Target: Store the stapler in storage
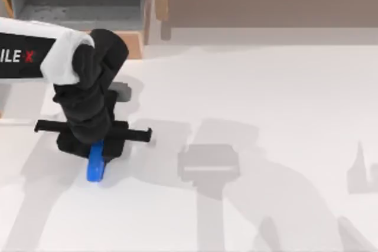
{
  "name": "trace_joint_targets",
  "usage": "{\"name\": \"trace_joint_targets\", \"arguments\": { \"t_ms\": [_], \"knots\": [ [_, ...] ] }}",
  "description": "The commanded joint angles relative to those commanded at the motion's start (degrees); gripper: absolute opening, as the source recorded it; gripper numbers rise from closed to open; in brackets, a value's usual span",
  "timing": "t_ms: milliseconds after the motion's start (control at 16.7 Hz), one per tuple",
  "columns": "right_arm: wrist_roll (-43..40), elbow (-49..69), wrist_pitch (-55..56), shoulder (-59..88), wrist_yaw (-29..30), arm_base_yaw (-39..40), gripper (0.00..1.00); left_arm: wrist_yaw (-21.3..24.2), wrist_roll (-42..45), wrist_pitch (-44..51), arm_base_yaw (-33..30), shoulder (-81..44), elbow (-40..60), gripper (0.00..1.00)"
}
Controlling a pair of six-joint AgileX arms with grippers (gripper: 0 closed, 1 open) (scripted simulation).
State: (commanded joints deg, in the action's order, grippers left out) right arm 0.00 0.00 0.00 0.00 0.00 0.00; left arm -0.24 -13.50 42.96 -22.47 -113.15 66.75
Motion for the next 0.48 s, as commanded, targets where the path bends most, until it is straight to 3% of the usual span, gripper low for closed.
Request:
{"name": "trace_joint_targets", "arguments": {
  "t_ms": [480],
  "knots": [
    [0.00, 0.00, 0.00, 0.00, 0.00, 0.00, 1.00, -0.07, 0.00, 6.57, 0.01, 3.84, 3.45, 0.00]
  ]
}}
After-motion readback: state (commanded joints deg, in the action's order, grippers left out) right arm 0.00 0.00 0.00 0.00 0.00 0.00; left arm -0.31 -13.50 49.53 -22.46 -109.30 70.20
